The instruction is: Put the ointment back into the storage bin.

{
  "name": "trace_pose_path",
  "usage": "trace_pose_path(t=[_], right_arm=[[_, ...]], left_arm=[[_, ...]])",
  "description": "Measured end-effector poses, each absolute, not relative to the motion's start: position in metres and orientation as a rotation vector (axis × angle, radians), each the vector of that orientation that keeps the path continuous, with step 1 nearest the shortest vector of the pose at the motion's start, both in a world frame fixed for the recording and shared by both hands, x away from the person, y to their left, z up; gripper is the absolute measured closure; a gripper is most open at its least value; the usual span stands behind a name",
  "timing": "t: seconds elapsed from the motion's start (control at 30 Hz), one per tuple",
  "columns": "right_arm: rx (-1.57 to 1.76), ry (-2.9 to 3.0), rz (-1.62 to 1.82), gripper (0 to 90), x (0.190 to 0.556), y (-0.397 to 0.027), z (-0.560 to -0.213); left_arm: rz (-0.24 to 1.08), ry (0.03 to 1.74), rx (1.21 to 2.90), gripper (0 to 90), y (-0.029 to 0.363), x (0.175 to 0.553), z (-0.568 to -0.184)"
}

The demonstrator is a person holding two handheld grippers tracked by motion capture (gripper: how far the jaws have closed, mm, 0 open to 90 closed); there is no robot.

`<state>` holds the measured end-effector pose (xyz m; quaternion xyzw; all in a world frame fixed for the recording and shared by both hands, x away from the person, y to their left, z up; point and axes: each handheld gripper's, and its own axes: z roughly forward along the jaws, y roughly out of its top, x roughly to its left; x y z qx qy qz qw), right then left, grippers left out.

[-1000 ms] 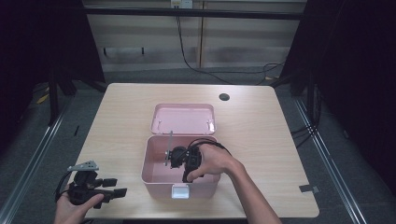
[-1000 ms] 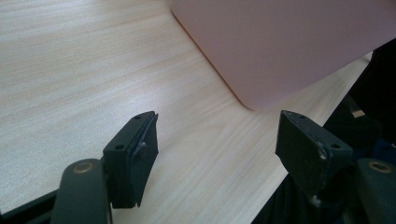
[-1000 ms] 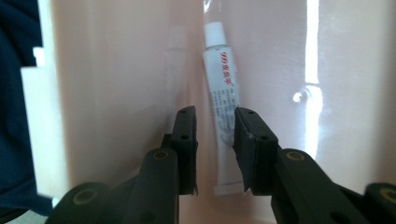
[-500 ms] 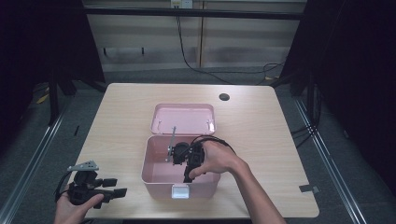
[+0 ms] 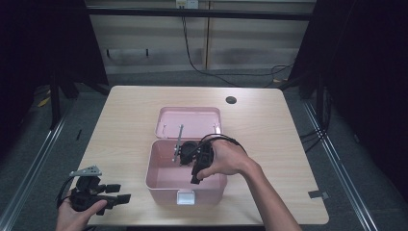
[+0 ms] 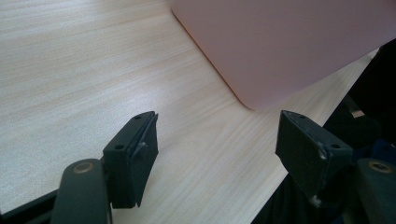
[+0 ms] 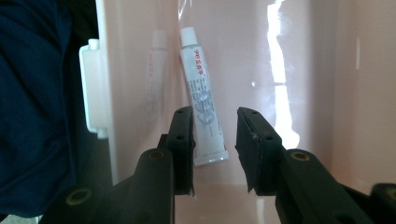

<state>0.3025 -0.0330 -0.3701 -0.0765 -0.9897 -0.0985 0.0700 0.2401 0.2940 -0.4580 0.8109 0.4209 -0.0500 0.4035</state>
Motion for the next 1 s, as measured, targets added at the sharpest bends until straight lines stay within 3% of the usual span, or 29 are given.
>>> trace_pose_path(t=[1.0], right_arm=[[-0.297,-3.038,-0.332,64.9,0.297,-0.058,-0.337]], left_arm=[[-0.131,1.064,2.045,29.5,0.294,0.24,-0.458]])
